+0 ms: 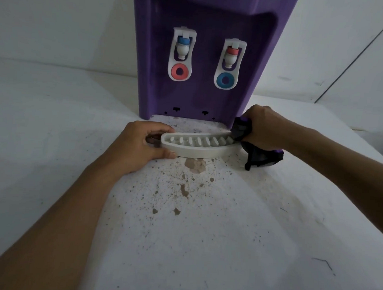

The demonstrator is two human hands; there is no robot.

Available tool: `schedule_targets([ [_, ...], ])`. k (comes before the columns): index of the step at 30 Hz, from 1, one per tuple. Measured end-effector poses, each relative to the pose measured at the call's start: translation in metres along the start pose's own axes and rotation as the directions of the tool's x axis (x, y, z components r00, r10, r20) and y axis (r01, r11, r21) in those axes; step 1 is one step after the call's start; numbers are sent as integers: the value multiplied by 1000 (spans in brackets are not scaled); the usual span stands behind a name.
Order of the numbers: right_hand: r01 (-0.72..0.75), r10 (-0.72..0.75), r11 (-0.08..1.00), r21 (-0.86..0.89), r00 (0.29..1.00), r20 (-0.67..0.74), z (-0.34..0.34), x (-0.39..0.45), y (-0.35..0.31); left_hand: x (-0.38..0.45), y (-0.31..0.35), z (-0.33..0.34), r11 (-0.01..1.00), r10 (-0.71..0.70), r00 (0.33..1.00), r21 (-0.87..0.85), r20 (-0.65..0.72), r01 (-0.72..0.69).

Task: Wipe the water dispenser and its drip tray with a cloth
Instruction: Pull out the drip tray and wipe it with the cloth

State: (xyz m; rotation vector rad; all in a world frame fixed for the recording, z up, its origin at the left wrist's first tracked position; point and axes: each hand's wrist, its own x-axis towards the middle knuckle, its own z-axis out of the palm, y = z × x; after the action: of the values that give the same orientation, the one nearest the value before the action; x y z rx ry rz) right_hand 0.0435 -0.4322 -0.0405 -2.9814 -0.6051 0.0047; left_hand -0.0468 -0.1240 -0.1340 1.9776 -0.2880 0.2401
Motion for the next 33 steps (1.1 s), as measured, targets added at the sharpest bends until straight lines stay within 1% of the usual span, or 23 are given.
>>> schedule_targets([
  [2,-37,38,999,-8,994,101,-10,-4,3,0,1,0,1000,1,1000,13,1,-1],
  [4,-54,54,999,-5,987,151,-17,-7,6,0,2,-1,1000,-7,1000,21,2,7],
  [7,-16,23,999,-46,989,144,-22,-9,8,0,3,0,1000,-19,1000,24,-4,19],
  [11,32,-5,991,-133,979,203,-26,2,1,0,2,-1,999,-36,999,38,-12,36],
  [17,39,3,982,-186,976,218,-27,20,-12,1,0,-1,998,-43,999,54,-12,43],
  [21,17,37,982,-186,958,284,-31,21,-19,1,3,1,997,-25,1000,71,-16,26],
  [26,42,23,967,-250,967,252,-28,15,-26,1,4,1,998,-26,999,62,-23,27],
  [30,77,33,952,-296,937,348,-50,9,-27,0,6,2,998,-36,999,45,-21,37],
  [33,80,43,947,-311,929,368,-71,3,-17,0,5,2,998,-39,999,45,-32,40],
])
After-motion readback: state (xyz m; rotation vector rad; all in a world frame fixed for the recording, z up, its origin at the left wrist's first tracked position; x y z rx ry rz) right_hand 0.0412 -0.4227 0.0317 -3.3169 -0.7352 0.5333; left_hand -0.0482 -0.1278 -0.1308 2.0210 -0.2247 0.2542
